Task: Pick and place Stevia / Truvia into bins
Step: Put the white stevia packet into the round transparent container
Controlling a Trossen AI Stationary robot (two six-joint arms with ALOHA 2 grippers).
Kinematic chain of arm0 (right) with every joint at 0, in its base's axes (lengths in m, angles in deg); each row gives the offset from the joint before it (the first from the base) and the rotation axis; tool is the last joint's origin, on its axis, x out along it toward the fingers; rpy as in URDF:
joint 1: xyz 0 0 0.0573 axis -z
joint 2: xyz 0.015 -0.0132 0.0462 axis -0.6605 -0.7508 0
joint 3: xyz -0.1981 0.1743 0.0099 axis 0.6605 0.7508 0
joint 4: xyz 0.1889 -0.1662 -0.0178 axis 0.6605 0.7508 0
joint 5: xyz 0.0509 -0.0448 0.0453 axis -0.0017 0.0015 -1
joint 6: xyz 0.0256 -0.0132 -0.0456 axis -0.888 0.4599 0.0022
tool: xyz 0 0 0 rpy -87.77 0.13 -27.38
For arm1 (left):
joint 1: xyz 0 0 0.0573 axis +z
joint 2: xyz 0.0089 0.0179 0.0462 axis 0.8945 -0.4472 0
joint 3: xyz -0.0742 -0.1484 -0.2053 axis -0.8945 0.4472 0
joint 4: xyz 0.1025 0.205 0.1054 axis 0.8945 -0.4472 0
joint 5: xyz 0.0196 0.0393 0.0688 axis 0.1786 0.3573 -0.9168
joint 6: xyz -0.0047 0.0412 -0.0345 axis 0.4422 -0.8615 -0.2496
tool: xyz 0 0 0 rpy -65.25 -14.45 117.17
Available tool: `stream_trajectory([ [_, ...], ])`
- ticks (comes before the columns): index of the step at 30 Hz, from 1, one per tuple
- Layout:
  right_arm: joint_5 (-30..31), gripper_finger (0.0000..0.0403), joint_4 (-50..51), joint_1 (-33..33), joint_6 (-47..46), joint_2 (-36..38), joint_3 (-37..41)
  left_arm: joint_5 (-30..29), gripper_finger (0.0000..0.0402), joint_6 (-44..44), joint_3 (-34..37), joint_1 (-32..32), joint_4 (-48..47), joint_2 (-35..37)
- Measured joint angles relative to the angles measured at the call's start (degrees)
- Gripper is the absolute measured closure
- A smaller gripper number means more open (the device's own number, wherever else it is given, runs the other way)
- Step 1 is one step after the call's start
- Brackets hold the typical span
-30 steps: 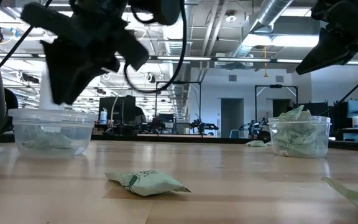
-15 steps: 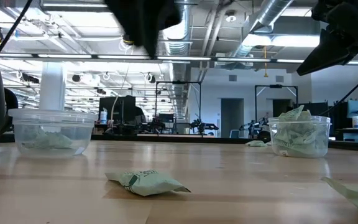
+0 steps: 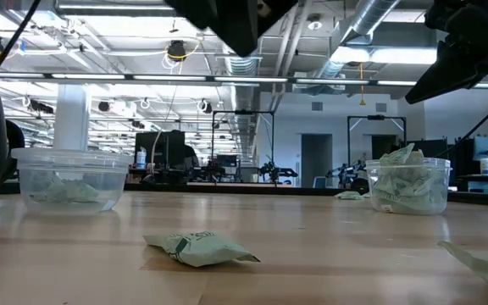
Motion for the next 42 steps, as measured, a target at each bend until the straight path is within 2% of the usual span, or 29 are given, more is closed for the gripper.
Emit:
stream_trajectory([
  [5,0.0,0.031,0.0,0.0,0.0,0.0,0.0,0.4,0.0264,-3.1,1.6,-0.1,2.5,-0.1],
  [12,0.2,0.031,0.0,0.1,1.5,0.0,0.0,1.0,0.0264,-6.8,1.6,-1.6,3.6,-6.0],
  [26,0.2,0.031,0.0,0.1,2.0,0.0,0.0,1.0,0.0264,-7.3,1.6,-2.1,5.2,-12.0],
  [30,0.2,0.031,-0.1,0.1,2.0,0.0,0.0,-1.6,0.0264,-7.3,1.6,-2.1,5.3,-12.1],
  [33,0.2,0.031,-0.4,0.1,2.0,0.0,0.0,-5.7,0.0267,-6.0,1.6,-2.2,5.2,-12.1],
  [37,0.2,0.031,-0.4,0.1,2.0,0.0,0.0,-8.8,0.0289,-5.0,1.5,-2.2,4.8,-12.1],
  [42,0.2,0.031,-0.4,0.1,2.0,0.0,0.0,-12.8,0.0354,-3.0,1.2,-2.2,4.0,-12.1],
])
